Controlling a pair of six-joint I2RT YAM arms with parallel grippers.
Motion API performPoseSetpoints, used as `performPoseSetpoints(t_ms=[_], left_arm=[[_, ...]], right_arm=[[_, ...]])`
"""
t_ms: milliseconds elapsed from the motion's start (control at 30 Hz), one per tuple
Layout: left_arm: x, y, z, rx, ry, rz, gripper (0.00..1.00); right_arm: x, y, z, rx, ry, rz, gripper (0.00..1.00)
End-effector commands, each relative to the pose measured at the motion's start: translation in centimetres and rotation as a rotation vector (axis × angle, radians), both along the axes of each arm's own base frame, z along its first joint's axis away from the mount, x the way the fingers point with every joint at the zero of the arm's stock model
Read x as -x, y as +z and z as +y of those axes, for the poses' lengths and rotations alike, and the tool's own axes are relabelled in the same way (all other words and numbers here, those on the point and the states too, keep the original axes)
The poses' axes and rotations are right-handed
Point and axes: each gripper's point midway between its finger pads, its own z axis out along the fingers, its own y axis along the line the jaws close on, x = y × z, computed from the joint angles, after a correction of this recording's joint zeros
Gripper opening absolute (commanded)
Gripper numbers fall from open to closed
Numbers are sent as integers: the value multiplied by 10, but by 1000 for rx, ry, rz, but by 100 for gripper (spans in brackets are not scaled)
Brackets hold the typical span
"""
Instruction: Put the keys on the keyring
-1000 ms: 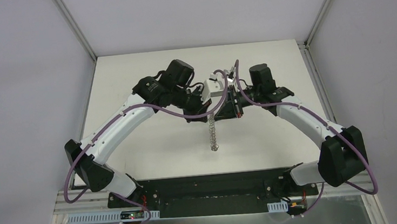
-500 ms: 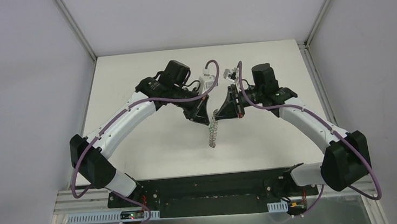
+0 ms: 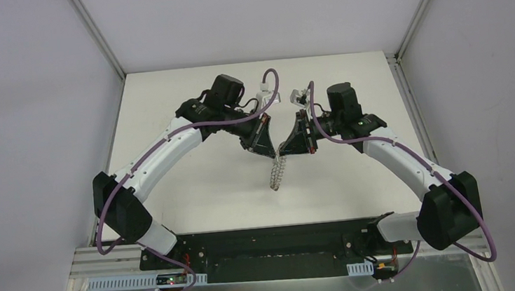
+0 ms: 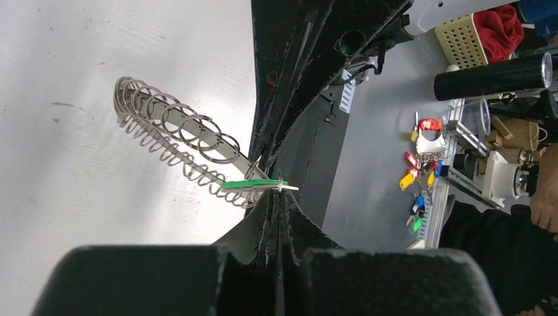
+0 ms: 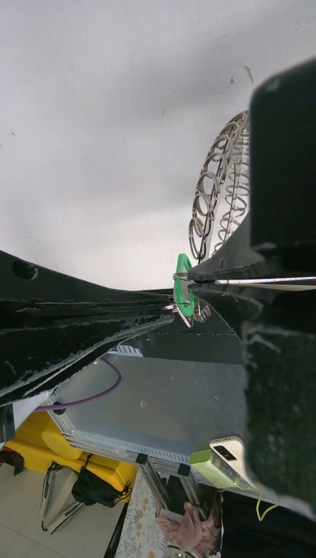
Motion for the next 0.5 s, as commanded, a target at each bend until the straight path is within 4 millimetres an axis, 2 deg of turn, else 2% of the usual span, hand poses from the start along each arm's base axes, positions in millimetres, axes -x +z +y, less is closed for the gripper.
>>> performPoseSetpoints(t_ms=[0,200,467], left_arm=[[-5,8,-1,35,9,20,0],[-16,5,3,35,50,45,0],[-18,4,1,34,47,67,0]], right_arm=[[5,13,0,-35,28,-66,0],[7,13,0,-35,36,-66,0],[7,13,0,-35,35,-69,0]])
